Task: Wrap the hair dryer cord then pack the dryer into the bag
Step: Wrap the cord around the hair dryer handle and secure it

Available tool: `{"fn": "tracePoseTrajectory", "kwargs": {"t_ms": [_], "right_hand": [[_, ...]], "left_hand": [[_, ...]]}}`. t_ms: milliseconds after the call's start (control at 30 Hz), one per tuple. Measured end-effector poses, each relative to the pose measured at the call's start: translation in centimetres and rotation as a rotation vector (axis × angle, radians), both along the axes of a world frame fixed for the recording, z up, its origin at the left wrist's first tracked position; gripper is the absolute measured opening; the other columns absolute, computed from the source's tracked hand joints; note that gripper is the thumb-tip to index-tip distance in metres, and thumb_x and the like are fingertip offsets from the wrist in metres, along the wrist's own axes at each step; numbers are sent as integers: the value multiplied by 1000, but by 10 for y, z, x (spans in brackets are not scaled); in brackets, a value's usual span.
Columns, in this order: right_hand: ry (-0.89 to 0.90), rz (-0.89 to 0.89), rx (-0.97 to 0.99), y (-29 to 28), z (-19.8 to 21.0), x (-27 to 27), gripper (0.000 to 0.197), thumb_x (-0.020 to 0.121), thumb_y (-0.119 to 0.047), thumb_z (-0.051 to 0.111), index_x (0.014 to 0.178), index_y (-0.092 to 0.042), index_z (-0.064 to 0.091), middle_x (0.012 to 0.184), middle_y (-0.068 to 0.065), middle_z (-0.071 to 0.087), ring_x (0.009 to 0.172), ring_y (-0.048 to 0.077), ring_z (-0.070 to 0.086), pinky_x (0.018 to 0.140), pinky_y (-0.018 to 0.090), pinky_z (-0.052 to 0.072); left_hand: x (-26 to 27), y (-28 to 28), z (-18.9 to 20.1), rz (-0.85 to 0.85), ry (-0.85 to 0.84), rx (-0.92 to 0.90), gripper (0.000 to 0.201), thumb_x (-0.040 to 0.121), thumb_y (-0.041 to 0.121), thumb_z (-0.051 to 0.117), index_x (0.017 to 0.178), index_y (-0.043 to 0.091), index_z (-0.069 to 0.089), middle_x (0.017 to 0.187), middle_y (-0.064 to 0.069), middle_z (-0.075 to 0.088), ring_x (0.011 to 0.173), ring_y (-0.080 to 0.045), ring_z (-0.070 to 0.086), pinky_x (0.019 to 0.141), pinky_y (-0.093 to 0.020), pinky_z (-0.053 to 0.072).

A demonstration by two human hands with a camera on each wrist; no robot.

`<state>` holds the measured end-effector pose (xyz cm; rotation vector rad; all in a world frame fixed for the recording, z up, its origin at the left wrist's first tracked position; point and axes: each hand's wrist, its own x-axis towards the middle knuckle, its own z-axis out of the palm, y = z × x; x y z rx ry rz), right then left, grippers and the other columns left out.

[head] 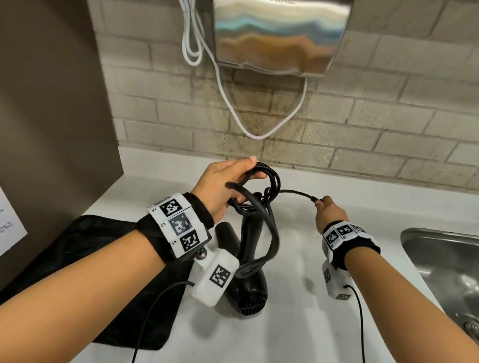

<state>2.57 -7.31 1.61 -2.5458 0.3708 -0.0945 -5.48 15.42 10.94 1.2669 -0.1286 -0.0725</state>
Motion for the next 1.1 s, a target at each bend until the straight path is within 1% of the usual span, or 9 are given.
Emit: {"fn": "tracePoseTrajectory", "kwargs": {"t_ms": [167, 300, 400, 500, 567, 633, 733, 833, 1100], "right_hand": [[279, 144, -265, 3, -17, -4, 37, 99, -10, 25, 134, -5, 37, 135, 13, 44, 117, 32, 51, 92, 35, 42], [466, 377, -433, 22, -23, -15, 28, 97, -21, 37, 109, -6, 57, 130, 13, 54, 108, 28, 55, 87, 31, 42], [303, 364, -117, 31, -14, -17, 32, 91, -20, 50, 123, -16, 54, 128, 6, 55, 112, 23, 54, 90, 22, 41], [75, 563, 445, 46, 12, -25, 38, 89, 5, 48, 113, -24, 55, 114, 6, 62, 88, 9, 56, 83, 15, 46], [-30, 683, 534, 55, 28, -32, 49, 88, 10, 46, 110, -33, 52, 102, -15, 62, 88, 7, 53, 90, 26, 45], [-84, 761, 513, 63, 40, -39, 50, 89, 9, 45, 118, -31, 49, 92, -30, 61, 79, -9, 56, 77, 13, 44], [-122, 814, 529, 70, 49, -45, 51, 89, 11, 44, 131, -16, 38, 98, -16, 57, 69, -17, 56, 60, 7, 43], [-100, 806, 484, 73, 50, -47, 42, 90, 7, 45, 121, -22, 50, 96, 11, 62, 76, 2, 55, 60, 14, 44], [-37, 753, 490, 82, 55, -36, 36, 85, 14, 45, 75, -20, 55, 68, -4, 56, 51, -5, 54, 57, 20, 41]], "left_hand": [[6, 4, -5, 6, 35, -19, 22, 94, 24, 50, 79, 12, 62, 74, -2, 71, 28, -2, 27, 43, -19, 27], [4, 1, -2, 3, 61, -62, 22, 94, 23, 50, 77, 11, 59, 77, -7, 67, 27, -2, 32, 42, -18, 28], [5, 1, -2, -8, 67, -63, 21, 94, 23, 50, 78, 12, 58, 80, -7, 65, 32, -5, 30, 41, -17, 28], [10, 5, -8, 0, 40, -63, 19, 93, 24, 52, 81, 12, 60, 79, -6, 68, 43, -9, 32, 40, -17, 30], [11, 5, -7, 11, 35, -42, 20, 94, 24, 51, 84, 10, 61, 74, -3, 70, 43, -9, 32, 39, -17, 30], [11, 4, -6, 20, 46, -35, 21, 94, 25, 50, 86, 8, 60, 71, 0, 71, 46, -10, 33, 38, -16, 29], [12, 5, -6, 12, 44, -56, 23, 94, 25, 50, 85, 7, 61, 74, -3, 69, 50, -14, 28, 39, -17, 28], [10, 6, -5, 3, 32, -63, 20, 94, 22, 48, 82, 9, 58, 83, -8, 63, 32, -5, 31, 39, -16, 28], [9, 5, -3, 10, 54, -44, 20, 94, 26, 50, 80, 13, 58, 84, -7, 65, 31, -5, 24, 39, -16, 30]]}}
